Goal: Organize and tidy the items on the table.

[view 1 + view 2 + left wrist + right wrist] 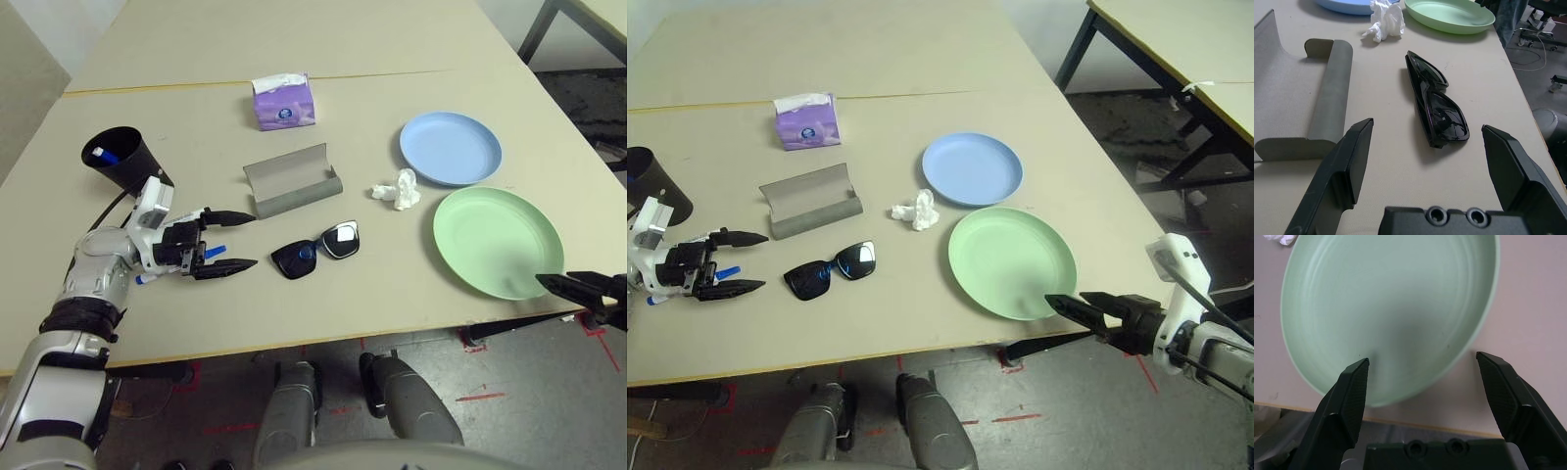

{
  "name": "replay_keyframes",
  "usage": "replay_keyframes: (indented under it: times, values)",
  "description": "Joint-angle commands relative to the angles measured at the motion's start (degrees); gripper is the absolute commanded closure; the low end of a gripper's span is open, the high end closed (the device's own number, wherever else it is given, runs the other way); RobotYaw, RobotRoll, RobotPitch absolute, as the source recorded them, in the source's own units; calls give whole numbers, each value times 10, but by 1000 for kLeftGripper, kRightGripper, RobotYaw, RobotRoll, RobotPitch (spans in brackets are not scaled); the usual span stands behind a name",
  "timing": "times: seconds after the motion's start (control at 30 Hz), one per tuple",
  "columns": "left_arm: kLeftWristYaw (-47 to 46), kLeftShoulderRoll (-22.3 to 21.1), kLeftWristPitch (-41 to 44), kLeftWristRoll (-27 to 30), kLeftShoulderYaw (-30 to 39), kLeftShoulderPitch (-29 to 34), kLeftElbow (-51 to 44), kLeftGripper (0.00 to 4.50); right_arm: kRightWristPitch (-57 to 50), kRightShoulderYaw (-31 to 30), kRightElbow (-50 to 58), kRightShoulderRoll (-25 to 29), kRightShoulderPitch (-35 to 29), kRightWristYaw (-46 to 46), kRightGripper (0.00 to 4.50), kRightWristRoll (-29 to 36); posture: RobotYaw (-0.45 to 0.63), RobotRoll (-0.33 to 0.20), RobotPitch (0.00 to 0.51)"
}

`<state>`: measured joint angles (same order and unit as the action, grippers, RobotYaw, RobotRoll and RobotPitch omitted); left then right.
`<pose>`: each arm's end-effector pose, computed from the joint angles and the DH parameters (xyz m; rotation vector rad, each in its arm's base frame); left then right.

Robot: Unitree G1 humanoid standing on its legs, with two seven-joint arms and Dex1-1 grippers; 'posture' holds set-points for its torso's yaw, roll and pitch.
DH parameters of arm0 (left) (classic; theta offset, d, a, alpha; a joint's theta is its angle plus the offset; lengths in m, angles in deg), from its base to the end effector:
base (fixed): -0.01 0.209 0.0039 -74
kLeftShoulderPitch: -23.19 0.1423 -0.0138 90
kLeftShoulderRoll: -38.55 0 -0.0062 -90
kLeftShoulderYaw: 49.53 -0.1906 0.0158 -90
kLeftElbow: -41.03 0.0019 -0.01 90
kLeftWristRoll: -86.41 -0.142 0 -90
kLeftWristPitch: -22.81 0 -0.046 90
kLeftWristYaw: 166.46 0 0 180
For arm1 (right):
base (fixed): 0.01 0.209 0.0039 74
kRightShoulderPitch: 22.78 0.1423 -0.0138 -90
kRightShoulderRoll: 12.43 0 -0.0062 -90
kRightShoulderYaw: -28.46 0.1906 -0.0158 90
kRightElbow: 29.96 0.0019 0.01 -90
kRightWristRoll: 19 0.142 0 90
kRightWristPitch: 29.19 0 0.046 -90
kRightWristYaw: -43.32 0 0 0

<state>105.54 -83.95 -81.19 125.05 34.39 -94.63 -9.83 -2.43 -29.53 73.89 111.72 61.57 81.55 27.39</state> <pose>0.2740 0.3417 0.1308 0.2458 0.0230 -1.3172 0.1607 -0.3410 0.1595 0.1913 0.5940 0.3849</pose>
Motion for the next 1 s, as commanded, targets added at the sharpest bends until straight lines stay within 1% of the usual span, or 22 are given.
replay_keyframes:
  times: [0.03, 0.4, 0.5, 0.57, 0.6, 0.63, 0.8, 0.87, 1.0]
  values:
    - [5, -5, 4, -2, 11, 12, -9, 0, 5, -20, -7, -6, 5, 0, 46, -7, -134, 0, 202]
    - [5, -3, 9, -10, 28, 10, -15, 0, 2, -27, -7, -12, 7, 2, 46, -8, -132, 0, 200]
    - [5, 2, 9, -13, 29, 10, -18, 0, 0, -28, -5, -11, 6, 3, 593, -7, -132, 0, 199]
    - [5, 3, 9, -14, 31, 8, -18, 0, -1, -29, -3, -11, 5, 4, 1336, -6, -132, 0, 199]
    - [5, 4, 9, -14, 31, 8, -19, 0, -1, -29, -2, -11, 4, 5, 1595, -6, -130, 0, 199]
    - [5, 4, 9, -14, 32, 7, -19, 0, -2, -28, -1, -12, 4, 5, 2015, -5, -129, 0, 198]
    - [5, 5, 10, -14, 34, 5, -21, 0, -3, -28, 0, -11, 9, 7, 3815, -2, -129, 0, 195]
    - [5, 7, 10, -15, 35, 6, -22, 0, -3, -28, -1, -9, 12, 8, 4447, -1, -129, 0, 195]
    - [5, 8, 11, -16, 36, 11, -26, 0, -10, -22, 1, -10, 20, 9, 4489, 9, -133, 0, 197]
